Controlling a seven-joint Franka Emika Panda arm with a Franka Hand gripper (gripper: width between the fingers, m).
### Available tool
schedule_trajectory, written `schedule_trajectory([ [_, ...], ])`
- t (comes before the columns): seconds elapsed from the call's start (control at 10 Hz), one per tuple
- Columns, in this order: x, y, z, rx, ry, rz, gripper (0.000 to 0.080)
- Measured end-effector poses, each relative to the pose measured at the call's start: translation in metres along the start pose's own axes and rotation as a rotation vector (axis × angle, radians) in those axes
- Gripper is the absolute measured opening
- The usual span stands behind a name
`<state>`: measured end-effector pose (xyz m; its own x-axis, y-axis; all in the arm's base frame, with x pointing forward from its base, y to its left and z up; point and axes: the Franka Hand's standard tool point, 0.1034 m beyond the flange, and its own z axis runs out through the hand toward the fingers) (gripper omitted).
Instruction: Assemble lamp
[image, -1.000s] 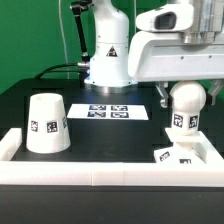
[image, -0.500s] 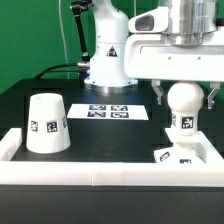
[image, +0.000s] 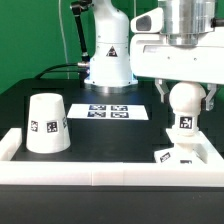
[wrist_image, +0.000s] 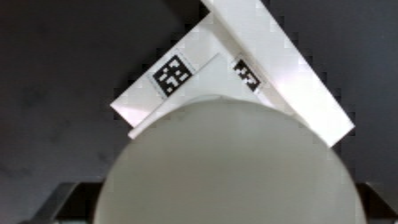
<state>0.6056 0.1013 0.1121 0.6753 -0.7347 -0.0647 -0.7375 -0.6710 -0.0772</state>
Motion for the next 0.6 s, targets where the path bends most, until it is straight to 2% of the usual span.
schedule_trajectory([
  [0.3, 0.0004, 0.001, 0.0013, 0.033, -0.052, 0.36, 0.0579],
  [0.6, 0.0001, -0.0007, 0.002, 0.049, -0.093, 0.593, 0.0579],
])
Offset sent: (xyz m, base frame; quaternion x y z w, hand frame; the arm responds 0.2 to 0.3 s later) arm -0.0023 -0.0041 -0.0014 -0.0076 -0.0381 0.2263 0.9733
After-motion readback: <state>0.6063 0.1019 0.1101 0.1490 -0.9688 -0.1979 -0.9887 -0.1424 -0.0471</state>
